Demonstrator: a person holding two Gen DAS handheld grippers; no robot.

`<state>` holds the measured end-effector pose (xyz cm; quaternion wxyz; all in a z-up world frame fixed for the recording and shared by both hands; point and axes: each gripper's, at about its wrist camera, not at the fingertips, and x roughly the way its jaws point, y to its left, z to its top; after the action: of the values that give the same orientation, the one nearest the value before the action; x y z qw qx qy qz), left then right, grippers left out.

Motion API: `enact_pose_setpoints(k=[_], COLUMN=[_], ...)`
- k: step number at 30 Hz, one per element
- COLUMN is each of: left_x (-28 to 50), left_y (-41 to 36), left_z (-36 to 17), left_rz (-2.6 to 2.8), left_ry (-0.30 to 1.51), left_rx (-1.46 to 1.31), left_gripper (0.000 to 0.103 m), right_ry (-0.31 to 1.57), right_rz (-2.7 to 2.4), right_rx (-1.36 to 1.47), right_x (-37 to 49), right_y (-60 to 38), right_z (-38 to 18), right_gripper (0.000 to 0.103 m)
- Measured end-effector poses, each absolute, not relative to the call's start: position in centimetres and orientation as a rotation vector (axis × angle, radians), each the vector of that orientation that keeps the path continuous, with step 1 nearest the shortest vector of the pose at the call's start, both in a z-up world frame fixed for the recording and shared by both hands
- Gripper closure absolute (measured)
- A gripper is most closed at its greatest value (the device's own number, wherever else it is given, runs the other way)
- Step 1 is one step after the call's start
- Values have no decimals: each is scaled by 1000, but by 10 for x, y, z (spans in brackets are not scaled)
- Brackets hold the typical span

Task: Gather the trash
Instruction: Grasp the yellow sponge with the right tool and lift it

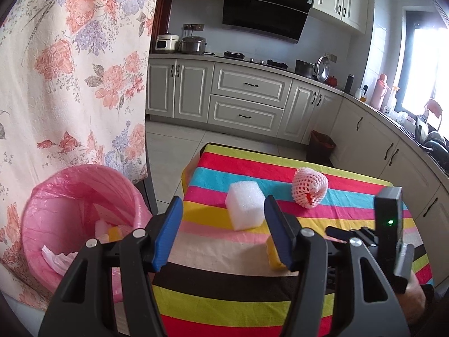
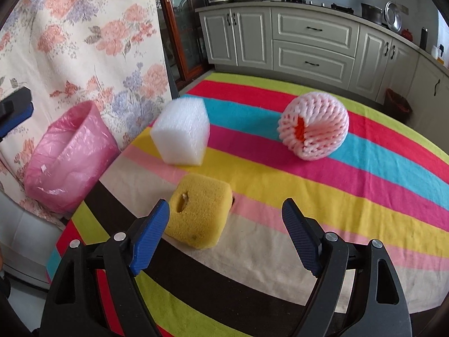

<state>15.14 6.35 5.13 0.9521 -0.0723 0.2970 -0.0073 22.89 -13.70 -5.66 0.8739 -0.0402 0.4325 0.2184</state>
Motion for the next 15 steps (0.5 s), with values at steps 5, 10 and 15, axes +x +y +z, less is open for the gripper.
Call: enact_pose_setpoints(k=[5, 10, 15], left_x=[155, 160, 162], left_y=[63, 71, 80], left_z=[42, 36, 33], left_rz=[-43, -47, -36], left_ry=[615, 621, 625], left_rx=[-172, -194, -211], left_gripper=[45, 45, 45], right_ry=[938, 955, 971], right_rz=[448, 444, 445], right_rx=[-113, -147, -156], right_x=[233, 238, 239], right_y=[-125, -115, -110], right_z=[-69, -75, -80], right_gripper=[34, 45, 45])
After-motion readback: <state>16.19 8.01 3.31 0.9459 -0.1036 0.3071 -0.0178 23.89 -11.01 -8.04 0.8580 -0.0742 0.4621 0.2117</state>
